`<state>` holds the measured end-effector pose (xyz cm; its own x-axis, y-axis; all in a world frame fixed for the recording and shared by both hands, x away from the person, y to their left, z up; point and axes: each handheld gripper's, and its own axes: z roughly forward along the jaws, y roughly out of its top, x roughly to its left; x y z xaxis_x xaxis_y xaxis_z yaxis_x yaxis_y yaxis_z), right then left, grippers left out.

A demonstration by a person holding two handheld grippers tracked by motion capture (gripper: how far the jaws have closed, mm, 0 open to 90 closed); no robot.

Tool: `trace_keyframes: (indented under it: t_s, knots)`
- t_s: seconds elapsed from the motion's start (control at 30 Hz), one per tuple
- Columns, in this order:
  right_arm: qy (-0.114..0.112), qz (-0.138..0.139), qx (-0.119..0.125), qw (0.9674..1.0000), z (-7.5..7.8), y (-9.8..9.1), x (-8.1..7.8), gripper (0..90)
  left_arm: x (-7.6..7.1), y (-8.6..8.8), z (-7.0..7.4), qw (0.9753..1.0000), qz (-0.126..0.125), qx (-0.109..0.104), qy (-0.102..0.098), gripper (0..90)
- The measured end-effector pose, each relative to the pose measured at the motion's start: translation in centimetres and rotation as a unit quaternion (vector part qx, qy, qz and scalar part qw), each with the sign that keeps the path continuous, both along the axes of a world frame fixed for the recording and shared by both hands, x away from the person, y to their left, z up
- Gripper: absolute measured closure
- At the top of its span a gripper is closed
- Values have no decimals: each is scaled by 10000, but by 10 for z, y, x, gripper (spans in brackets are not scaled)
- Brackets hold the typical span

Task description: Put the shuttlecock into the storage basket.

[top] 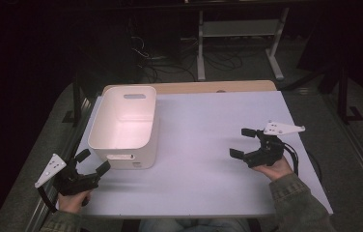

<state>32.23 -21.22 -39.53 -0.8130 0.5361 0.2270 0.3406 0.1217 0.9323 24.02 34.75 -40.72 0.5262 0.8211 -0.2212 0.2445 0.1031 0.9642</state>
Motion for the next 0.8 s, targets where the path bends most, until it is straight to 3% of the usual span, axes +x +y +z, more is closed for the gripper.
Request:
trace_keyframes:
  t_s: [0.1, 0.5, 0.8]
  knots:
    - [-9, -74, 5, 10000, -3, -6, -4, 0, 0, 0, 0, 10000, -4, 12, -14, 0]
    - [-414, -547, 87, 9976, -8, -29, -22, 0, 1, 0, 0, 10000, -41, 34, -22, 0]
    - [-425, -684, 68, 9967, -13, -41, -28, 0, 1, -1, 0, 10000, -39, 35, -19, 0]
